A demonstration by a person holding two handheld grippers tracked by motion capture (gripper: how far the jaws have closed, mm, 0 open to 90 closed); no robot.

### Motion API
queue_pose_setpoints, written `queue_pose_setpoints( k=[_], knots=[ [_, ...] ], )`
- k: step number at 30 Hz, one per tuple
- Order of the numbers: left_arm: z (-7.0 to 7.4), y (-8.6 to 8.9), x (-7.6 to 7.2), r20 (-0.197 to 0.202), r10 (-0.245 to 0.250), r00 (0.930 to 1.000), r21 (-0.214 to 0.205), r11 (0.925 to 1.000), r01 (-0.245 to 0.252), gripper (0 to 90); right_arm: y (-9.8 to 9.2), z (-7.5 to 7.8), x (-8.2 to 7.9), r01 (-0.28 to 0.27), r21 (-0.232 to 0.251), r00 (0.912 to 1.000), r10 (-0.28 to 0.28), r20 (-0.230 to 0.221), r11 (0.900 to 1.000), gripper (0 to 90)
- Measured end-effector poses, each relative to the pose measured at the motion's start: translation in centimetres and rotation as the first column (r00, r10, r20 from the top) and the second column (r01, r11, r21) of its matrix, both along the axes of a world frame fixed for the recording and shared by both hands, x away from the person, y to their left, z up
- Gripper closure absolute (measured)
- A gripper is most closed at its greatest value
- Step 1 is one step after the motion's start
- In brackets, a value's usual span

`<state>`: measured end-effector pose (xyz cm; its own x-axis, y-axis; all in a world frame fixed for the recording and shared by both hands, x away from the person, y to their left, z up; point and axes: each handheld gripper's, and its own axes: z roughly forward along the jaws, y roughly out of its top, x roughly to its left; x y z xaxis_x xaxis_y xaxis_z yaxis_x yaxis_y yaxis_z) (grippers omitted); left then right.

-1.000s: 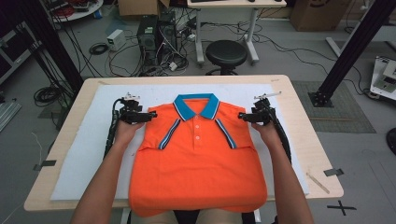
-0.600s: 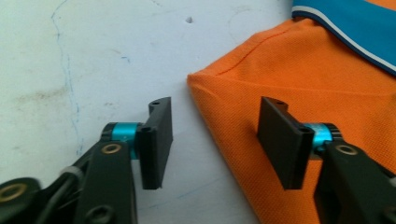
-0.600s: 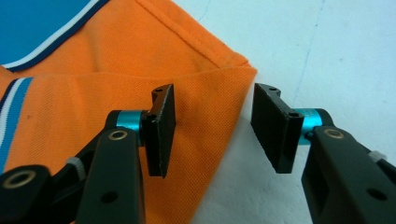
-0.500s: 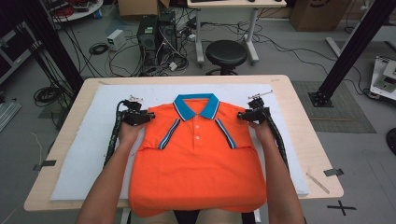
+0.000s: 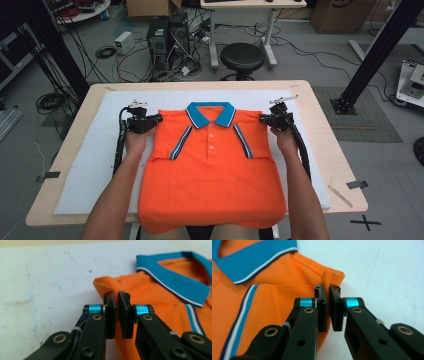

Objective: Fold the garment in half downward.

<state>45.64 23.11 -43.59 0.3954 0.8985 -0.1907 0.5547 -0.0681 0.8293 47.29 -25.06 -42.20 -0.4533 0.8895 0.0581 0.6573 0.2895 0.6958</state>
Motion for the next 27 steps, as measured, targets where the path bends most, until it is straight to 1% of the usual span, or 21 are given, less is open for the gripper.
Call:
queue_pose_setpoints(
  k=[2,5,6,8,10,12,16,18,20,21,22,24,26,27],
  knots=[
    [0.5,0.1,-0.6,0.017,-0.008,0.9998,-0.013,0.9999,0.008,84.3,-0.1,0.6,-0.4,-0.004,0.013,0.9998,0.004,0.020,0.9999,86.2],
    [1.1,0.3,-1.7,0.038,-0.027,0.9989,-0.039,0.9989,0.028,84.3,0.0,1.3,-1.3,-0.023,0.011,0.9989,0.022,0.042,0.9997,86.2],
    [1.3,0.4,-2.1,0.046,-0.031,0.9984,-0.040,0.9986,0.033,84.3,0.0,1.5,-1.7,-0.028,0.009,0.9984,0.027,0.050,0.9996,86.2],
    [1.5,0.6,-3.0,0.061,-0.039,0.9973,-0.048,0.9980,0.042,84.3,-0.1,1.8,-2.5,-0.033,0.019,0.9974,0.031,0.064,0.9993,86.2],
    [1.7,0.8,-4.1,0.074,-0.049,0.9961,-0.063,0.9966,0.053,84.3,-0.5,2.2,-3.4,-0.038,0.040,0.9966,0.035,0.075,0.9985,86.1],
    [1.8,1.0,-5.2,0.083,-0.063,0.9946,-0.066,0.9955,0.068,84.3,-0.8,2.5,-4.5,-0.047,0.049,0.9952,0.042,0.089,0.9977,86.1],
    [1.8,1.2,-7.5,0.108,-0.092,0.9899,-0.082,0.9915,0.102,84.3,-1.2,2.9,-6.8,-0.070,0.065,0.9913,0.063,0.115,0.9954,86.1],
    [1.8,1.3,-8.6,0.118,-0.112,0.9867,-0.084,0.9890,0.122,84.3,-1.3,3.0,-8.1,-0.085,0.064,0.9886,0.076,0.130,0.9943,86.1],
    [1.7,1.4,-10.0,0.137,-0.132,0.9817,-0.085,0.9859,0.145,84.2,-1.5,3.0,-9.3,-0.099,0.070,0.9858,0.088,0.143,0.9926,86.1],
    [1.7,1.4,-10.3,0.138,-0.137,0.9809,-0.080,0.9856,0.149,84.3,-1.7,2.9,-10.2,-0.109,0.080,0.9835,0.096,0.153,0.9908,86.1],
    [1.7,1.5,-10.8,0.143,-0.145,0.9791,-0.081,0.9842,0.158,84.2,-1.7,2.9,-10.5,-0.112,0.083,0.9830,0.098,0.156,0.9902,86.1],
    [1.6,1.7,-11.9,0.154,-0.159,0.9751,-0.088,0.9809,0.174,84.2,-2.0,2.8,-11.7,-0.124,0.096,0.9802,0.107,0.167,0.9876,86.1],
    [1.4,1.9,-12.9,0.160,-0.174,0.9716,-0.089,0.9777,0.190,84.2,-2.2,2.6,-12.9,-0.133,0.105,0.9785,0.114,0.172,0.9855,86.1],
    [1.3,1.9,-13.2,0.159,-0.181,0.9706,-0.087,0.9767,0.196,84.2,-2.4,2.4,-13.4,-0.135,0.109,0.9782,0.114,0.173,0.9849,86.1]
  ],
)
